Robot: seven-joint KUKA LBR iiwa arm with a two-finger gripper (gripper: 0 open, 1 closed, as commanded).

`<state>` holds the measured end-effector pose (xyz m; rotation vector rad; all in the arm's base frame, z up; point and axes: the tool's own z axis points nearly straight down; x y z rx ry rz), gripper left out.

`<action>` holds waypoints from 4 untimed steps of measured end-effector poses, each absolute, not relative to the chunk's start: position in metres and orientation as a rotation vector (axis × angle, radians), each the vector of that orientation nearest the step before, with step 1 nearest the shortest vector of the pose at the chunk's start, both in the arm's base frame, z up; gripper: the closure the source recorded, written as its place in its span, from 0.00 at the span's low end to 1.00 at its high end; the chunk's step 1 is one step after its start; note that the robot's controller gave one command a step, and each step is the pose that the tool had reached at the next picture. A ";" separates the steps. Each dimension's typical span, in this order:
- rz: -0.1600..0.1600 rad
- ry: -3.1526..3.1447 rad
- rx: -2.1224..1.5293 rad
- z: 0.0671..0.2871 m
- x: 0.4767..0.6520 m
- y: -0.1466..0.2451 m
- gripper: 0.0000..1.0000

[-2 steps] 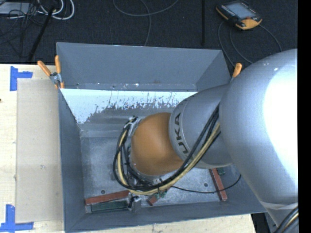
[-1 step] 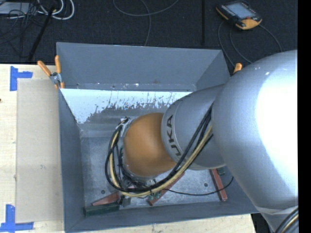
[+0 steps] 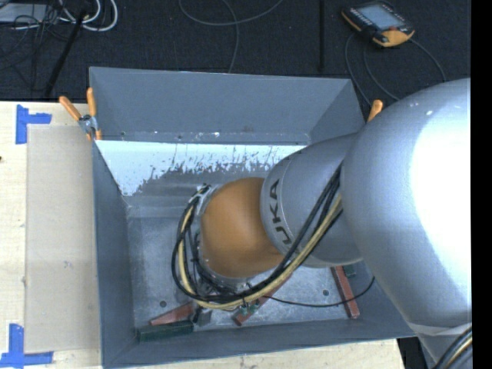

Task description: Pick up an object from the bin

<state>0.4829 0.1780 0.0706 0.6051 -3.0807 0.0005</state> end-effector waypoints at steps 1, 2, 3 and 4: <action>0.001 -3.083 0.553 0.119 0.479 0.167 1.00; 0.002 -3.087 0.539 0.134 0.480 0.165 1.00; 0.000 -3.041 0.788 0.180 0.489 0.169 1.00; -0.002 -3.038 0.789 0.227 0.491 0.135 1.00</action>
Offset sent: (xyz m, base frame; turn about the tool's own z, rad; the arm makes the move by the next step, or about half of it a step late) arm -0.0021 -0.0100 0.1323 -0.0319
